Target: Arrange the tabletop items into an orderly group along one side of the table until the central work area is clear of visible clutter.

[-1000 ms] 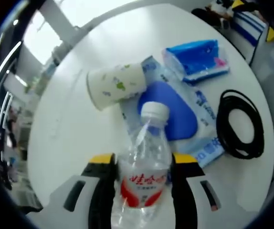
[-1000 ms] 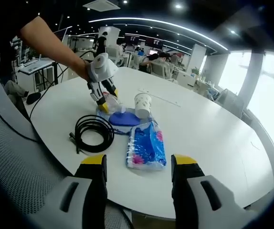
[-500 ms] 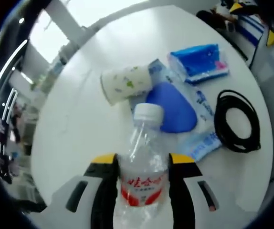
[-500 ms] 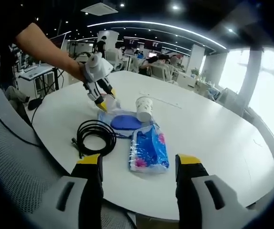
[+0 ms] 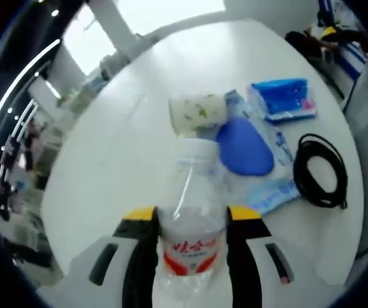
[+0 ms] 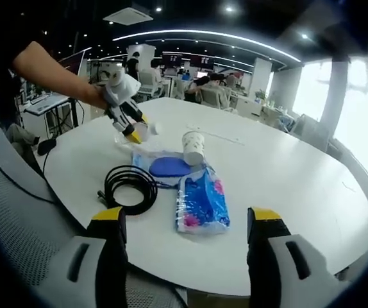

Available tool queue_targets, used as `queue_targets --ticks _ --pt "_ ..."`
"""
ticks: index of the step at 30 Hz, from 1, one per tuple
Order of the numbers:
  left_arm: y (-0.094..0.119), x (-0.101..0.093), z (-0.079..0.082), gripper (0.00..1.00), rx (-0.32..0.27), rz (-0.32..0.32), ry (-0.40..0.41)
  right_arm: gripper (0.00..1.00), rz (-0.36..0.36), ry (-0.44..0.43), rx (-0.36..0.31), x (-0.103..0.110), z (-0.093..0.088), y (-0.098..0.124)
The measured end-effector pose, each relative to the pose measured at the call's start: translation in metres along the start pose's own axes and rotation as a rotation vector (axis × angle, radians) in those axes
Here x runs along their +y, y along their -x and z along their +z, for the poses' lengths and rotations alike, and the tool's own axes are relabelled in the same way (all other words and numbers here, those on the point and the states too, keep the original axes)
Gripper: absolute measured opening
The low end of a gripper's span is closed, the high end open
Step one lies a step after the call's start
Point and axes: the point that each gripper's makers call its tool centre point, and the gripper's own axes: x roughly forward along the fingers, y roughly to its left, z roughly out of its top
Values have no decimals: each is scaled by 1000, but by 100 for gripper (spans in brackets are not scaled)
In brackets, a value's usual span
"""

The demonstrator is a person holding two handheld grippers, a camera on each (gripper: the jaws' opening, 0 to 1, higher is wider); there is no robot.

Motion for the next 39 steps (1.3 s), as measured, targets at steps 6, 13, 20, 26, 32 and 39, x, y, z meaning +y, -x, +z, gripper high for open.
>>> queue_targets --ticks 6,13,20,26,32,39 --pt "11 13 -2 38 -31 35 86 79 -2 2 -4 0 0 0" --pt "25 24 -6 38 -71 80 167 84 -5 1 -13 -1 1 0" --pt "41 36 -13 38 -109 124 280 83 -11 8 -9 -2 1 1" --pt "55 41 -22 38 -139 162 365 83 -15 9 -10 -3 1 1" --pt "64 46 -32 38 -158 189 437 82 -11 11 -6 -2 0 1" --pt "74 51 -43 38 -174 223 510 82 -6 15 0 -1 -1 1"
